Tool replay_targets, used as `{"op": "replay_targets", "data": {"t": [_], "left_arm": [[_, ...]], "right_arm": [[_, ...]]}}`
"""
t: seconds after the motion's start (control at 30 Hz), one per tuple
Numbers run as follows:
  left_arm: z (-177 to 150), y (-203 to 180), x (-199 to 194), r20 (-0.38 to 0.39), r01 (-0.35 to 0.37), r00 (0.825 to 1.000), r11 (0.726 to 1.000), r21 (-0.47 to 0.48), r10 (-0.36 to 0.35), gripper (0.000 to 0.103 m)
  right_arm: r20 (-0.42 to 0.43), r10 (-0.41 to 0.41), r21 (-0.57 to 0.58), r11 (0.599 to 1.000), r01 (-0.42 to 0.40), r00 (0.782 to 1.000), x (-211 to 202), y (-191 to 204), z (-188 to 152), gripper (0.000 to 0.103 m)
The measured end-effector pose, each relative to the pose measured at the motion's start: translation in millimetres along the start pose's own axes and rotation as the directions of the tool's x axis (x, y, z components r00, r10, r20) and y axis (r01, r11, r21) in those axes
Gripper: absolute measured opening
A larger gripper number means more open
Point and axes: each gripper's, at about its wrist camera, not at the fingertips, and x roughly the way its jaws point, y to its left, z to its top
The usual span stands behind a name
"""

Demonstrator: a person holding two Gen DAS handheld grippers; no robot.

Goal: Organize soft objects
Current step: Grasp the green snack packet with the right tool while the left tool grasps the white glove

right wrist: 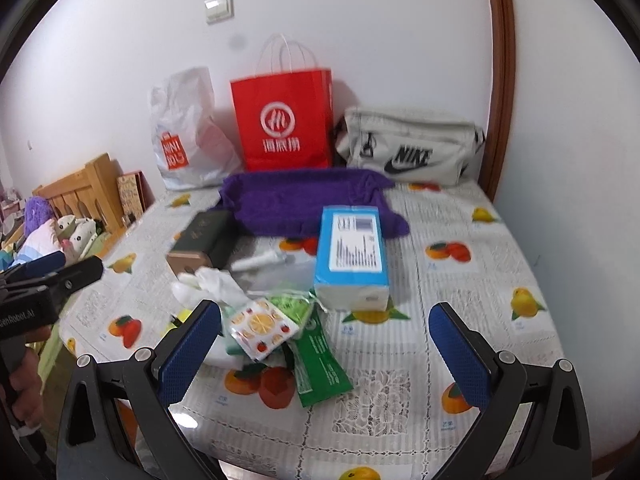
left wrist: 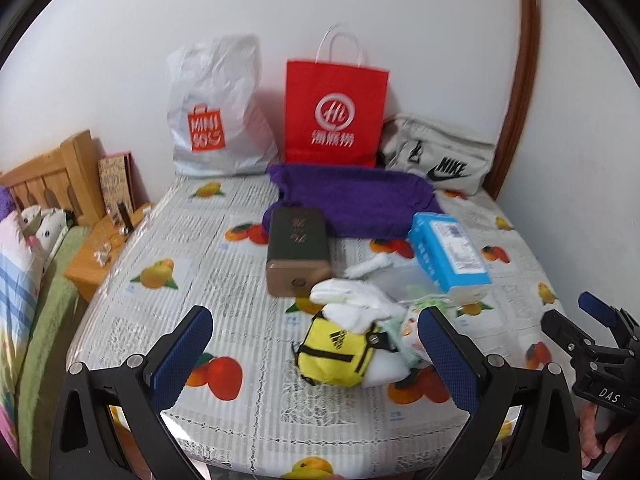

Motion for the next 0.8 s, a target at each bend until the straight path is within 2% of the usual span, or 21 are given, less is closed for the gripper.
{"op": "replay_targets", "data": {"t": [0.2, 0.33, 0.5, 0.57, 0.67, 0.8], "left_arm": [[-10.6, 12.6, 31.4, -0.035, -0.015, 0.999, 1.0, -0.018, 0.014, 0.103], [-16.7, 20.5, 48.8, -0.058, -0.006, 0.998, 0.999, -0.035, 0.004, 0.103], [-22.1, 24.9, 70.0, -0.094, 0.008, 0.995, 0.999, -0.045, -0.012, 0.103], [-24.0, 27.0, 76.6, -0.102, 0.01, 0.995, 0.998, -0.06, -0.016, 0.103], [-26.2, 30.5, 85.3, -0.115, 0.017, 0.993, 0.997, -0.072, -0.025, 0.103], [-28.6, 34.9, 95.7, -0.14, 0.007, 0.99, 0.997, -0.08, -0.018, 0.102]], "right_arm": [[-0.06, 0.024, 0.023, 0.999, -0.023, 0.998, 35.7, -16.5, -17.5, 0.102], [-0.103, 0.043, 0.009, 0.999, -0.042, 0.994, 59.3, -22.0, -28.9, 0.098], [-0.182, 0.111, 0.002, 0.994, -0.113, 0.977, 89.0, -21.1, -43.6, 0.084], [-0.225, 0.129, -0.011, 0.991, -0.135, 0.966, 103.1, -17.3, -50.6, 0.082], [-0.262, 0.129, -0.032, 0.989, -0.142, 0.956, 118.3, -12.8, -57.5, 0.08], [-0.297, 0.106, -0.07, 0.989, -0.132, 0.949, 136.6, -7.9, -61.6, 0.072]]}}
